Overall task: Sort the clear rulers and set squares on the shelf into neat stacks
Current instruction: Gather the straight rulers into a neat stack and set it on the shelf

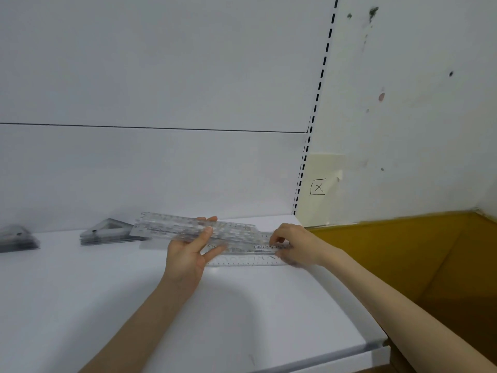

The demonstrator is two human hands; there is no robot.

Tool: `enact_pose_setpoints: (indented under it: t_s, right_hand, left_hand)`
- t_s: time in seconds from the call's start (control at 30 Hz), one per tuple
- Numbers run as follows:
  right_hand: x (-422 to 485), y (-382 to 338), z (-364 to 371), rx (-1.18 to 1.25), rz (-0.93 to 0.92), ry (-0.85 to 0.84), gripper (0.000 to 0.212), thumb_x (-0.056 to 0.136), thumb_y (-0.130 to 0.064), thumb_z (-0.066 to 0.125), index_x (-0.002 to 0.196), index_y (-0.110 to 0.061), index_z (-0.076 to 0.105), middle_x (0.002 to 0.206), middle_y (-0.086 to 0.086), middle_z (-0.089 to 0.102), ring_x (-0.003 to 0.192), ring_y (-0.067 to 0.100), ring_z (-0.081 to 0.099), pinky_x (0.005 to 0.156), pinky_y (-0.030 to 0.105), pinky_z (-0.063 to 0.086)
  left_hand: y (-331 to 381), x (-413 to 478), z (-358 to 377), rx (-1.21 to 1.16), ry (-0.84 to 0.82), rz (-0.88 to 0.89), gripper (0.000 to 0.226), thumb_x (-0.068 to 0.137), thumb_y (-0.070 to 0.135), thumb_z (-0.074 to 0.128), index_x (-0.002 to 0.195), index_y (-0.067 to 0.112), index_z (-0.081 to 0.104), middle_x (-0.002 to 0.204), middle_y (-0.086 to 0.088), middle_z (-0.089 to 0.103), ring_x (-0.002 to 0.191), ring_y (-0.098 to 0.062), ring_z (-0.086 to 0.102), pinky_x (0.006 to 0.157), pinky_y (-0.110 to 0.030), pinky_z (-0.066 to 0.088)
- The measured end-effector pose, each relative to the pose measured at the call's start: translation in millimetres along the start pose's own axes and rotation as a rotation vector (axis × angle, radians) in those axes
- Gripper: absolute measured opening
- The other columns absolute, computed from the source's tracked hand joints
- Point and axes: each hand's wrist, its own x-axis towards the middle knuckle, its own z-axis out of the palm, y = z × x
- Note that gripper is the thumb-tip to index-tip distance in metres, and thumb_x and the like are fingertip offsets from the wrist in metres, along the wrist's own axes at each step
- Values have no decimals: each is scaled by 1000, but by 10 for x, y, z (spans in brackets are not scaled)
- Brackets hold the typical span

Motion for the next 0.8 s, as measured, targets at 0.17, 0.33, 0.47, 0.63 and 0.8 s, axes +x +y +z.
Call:
enact_pose_setpoints:
  t_s: [0.17,0.33,0.47,0.63,0.8]
  right_hand:
    - [25,-28,-42,7,22,-60,35,88,-15,59,123,-17,54,112,-1,57,103,16,53,89,27,44]
    - [84,-29,-66,47,52,-120,39,86,-6,58,124,-17,53,103,-2,45,92,14,44,80,24,37]
    - [79,-21,-72,126,21,-72,20,90,-7,55,96,-26,61,95,-1,54,84,11,51,73,23,39]
    - [9,-18,-168,323,86,25,21,92,-1,52,92,-21,59,81,-6,66,75,10,63,60,10,41]
    - [-162,-26,-429,530,76,226,27,85,-20,72,108,-29,64,81,-8,67,66,3,57,65,15,44]
  left_hand:
    - [13,-21,49,8,-42,-13,13,67,18,71,79,19,76,107,-3,72,93,-18,70,76,-43,59]
    - [6,-34,44,25,-20,-21,17,89,-1,54,97,9,65,111,-7,70,97,-19,69,75,-42,59]
    - [31,-45,68,20,-21,-39,21,91,-4,50,93,9,67,108,-6,71,96,-22,69,72,-40,59]
    - [28,-81,95,32,-57,-72,35,91,-4,50,80,16,76,106,-4,72,98,-20,68,73,-41,59]
    - [-16,-57,82,8,-68,-105,21,90,-5,51,103,7,62,111,-8,71,110,-24,64,73,-42,58]
